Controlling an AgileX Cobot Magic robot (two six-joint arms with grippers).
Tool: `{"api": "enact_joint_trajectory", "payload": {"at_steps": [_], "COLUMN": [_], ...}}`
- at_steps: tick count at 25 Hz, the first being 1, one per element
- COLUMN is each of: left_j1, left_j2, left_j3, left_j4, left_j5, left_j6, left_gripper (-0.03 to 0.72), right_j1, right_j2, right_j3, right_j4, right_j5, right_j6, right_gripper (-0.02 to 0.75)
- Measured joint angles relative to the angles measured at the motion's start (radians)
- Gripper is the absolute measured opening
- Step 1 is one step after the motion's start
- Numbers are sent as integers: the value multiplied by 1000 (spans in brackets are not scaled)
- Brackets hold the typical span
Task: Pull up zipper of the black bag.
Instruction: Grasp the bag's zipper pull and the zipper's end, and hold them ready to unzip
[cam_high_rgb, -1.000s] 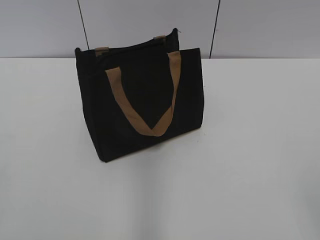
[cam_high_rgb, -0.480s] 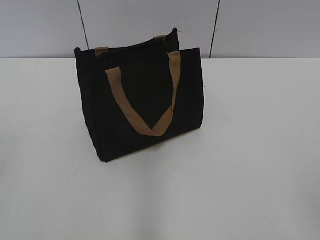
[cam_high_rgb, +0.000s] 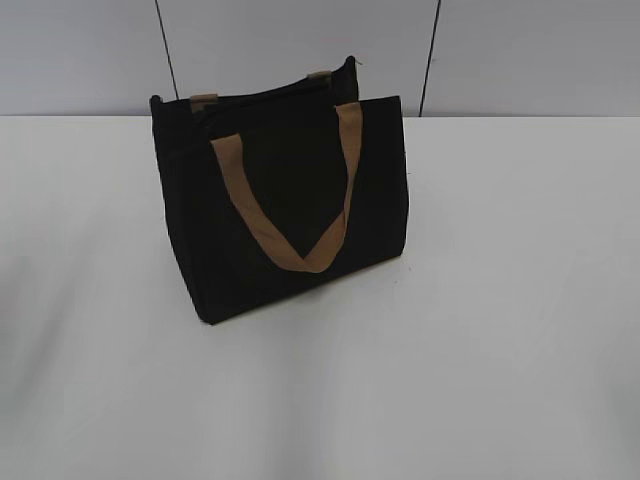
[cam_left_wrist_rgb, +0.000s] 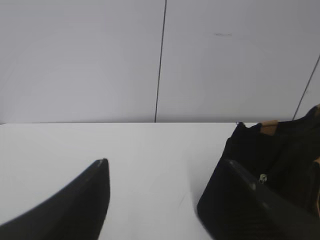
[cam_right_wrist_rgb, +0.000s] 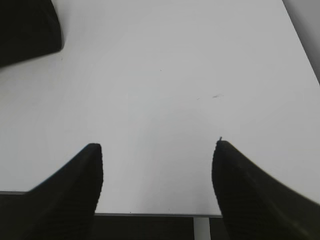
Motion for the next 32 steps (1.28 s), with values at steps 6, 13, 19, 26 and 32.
{"api": "enact_joint_trajectory", "payload": {"at_steps": [6, 13, 19, 26, 32], "left_j1": [-94, -140, -142, -142, -142], "left_j2": [289, 585, 811, 1026, 1158], "left_j3": [48, 49, 49, 41, -4], "left_j4": [0, 27, 158, 265, 328], "left_j5": [-310, -612, -775, -872, -942], "left_j6": [0, -47, -98, -104, -104], "left_gripper": [519, 519, 519, 501, 468], "right_j1": [0, 0, 0, 0, 0], "right_j2": [0, 0, 0, 0, 0], "right_j3": [0, 0, 0, 0, 0], "right_j4": [0, 0, 0, 0, 0], "right_j5": [0, 0, 0, 0, 0], "right_j6": [0, 0, 0, 0, 0], "right_gripper": [519, 519, 519, 519, 519]}}
